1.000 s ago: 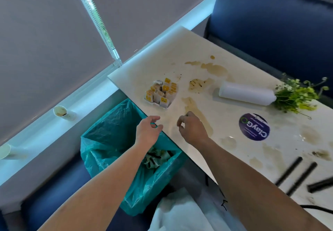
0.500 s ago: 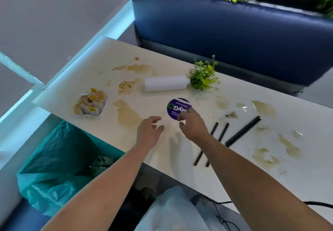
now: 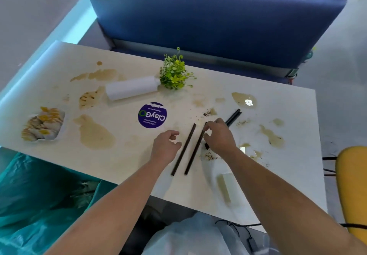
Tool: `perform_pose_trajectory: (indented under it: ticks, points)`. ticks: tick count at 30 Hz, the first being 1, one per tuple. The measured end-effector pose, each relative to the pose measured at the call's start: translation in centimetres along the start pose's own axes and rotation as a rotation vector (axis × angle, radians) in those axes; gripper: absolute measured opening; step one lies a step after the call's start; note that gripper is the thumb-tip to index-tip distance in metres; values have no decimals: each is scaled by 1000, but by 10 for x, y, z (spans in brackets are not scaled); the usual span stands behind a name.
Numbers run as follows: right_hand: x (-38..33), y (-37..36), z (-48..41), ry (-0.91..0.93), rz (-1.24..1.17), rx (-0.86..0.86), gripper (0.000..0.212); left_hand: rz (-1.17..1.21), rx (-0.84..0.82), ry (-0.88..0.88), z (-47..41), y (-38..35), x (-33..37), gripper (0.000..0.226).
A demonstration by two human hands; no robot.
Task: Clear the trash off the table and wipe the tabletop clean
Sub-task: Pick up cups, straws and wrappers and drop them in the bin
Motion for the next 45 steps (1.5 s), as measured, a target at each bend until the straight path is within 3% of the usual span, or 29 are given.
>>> perform_pose_trajectory:
  ticks: [16, 45]
  points:
    - [93, 5, -13, -227, -34, -33, 10, -187, -8, -7, -27, -48, 3, 34]
    - [99, -12, -37, -419, -127, -102, 18, -225, 48, 83, -36, -50, 18, 29]
Point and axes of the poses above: each hand's wrist, its own z-axis away from the middle knuckle, its own y-axis out of the back of the hand, x = y × z, the point moved 7 cm from there along -z, towards the middle knuckle, and after that the axes turned 11 degrees about z, right-handed, at the moved point
